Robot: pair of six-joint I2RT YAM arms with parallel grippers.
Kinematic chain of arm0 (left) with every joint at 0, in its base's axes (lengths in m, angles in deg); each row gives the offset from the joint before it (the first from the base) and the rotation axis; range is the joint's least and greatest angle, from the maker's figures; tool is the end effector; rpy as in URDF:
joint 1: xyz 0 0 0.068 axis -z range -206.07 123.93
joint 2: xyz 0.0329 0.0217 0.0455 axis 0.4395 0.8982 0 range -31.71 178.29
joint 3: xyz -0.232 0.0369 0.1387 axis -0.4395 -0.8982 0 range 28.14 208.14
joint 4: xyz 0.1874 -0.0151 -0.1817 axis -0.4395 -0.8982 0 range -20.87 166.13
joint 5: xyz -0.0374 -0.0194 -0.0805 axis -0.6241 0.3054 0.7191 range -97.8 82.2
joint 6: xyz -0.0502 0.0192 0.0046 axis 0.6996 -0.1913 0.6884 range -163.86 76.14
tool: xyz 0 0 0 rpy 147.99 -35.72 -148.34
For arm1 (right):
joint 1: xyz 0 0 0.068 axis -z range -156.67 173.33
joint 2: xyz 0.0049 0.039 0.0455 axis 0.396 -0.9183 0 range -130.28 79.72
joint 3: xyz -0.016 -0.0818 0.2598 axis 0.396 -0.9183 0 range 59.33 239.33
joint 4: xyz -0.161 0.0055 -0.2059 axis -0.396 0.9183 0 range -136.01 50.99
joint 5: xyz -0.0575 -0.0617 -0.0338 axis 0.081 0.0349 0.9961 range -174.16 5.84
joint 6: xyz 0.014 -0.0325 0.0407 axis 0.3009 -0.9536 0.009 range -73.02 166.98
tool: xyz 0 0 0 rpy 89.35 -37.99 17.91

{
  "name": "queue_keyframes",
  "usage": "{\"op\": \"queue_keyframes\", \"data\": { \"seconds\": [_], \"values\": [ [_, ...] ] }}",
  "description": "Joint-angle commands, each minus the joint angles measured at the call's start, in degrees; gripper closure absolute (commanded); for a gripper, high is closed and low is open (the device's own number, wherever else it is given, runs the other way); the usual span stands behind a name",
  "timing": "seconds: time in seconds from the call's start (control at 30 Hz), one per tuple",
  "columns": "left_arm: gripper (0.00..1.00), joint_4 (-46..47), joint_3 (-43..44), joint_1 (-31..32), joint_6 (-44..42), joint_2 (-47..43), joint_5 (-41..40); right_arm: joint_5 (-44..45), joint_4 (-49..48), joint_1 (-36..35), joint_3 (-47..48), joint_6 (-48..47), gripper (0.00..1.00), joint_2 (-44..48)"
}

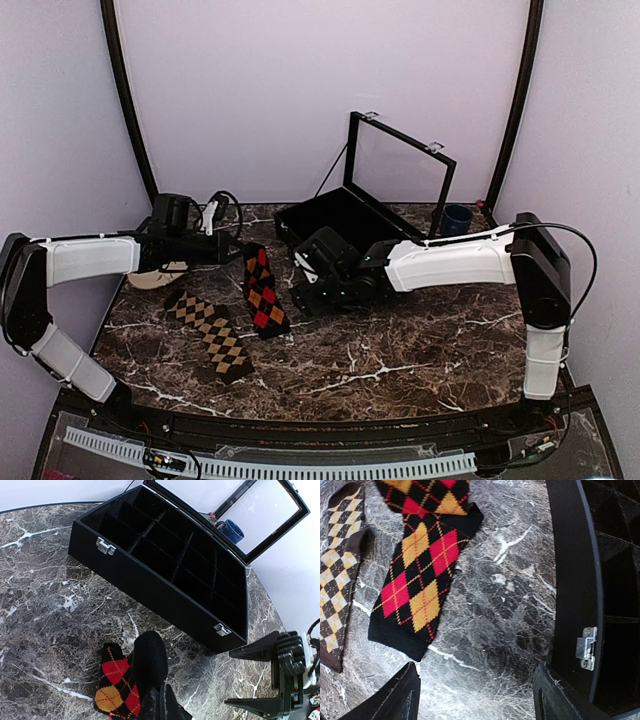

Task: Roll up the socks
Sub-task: Fold the sock at the center of the board.

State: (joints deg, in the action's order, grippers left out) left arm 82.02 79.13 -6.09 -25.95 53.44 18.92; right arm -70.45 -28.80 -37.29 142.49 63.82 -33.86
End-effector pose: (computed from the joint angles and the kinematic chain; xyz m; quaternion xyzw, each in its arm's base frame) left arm 0.3021 -0.1268 0.2385 0.1336 0.8329 -0.3496 0.4077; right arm 0.2234 0.3795 0.2030 -0.3051 0.8751 0.1376 0.3496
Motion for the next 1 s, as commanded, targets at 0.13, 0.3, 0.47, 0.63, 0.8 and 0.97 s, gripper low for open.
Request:
{"op": "queue_keyframes", "data": {
  "seconds": [0.13,0.3,0.47,0.63,0.8,0.97],
  "values": [
    [1.0,-3.6,-2.2,2.1,-2.2,-4.1,-1.0,0.6,0.0,1.4,1.7,0.4,0.26,0.0],
    [1.0,-4.2,-4.1,3.5,-2.1,-5.6,-1.3,0.3,0.6,2.4,3.5,-0.1,0.26,-0.9],
    [1.0,-4.8,-5.5,5.3,-2.1,-6.5,-2.0,-0.2,1.3,3.1,6.1,-0.9,0.25,-2.3],
    [1.0,-4.7,-6.4,6.5,-1.8,-6.7,-2.4,-0.6,2.1,3.4,8.1,-1.4,0.25,-3.8],
    [1.0,-4.2,-7.3,7.6,-1.3,-6.5,-2.8,-0.9,2.4,3.7,9.6,-1.8,0.25,-4.9],
    [1.0,-3.5,-8.7,8.6,-0.5,-6.6,-3.4,-0.7,3.0,4.2,11.3,-2.0,0.25,-5.9]
  ]
}}
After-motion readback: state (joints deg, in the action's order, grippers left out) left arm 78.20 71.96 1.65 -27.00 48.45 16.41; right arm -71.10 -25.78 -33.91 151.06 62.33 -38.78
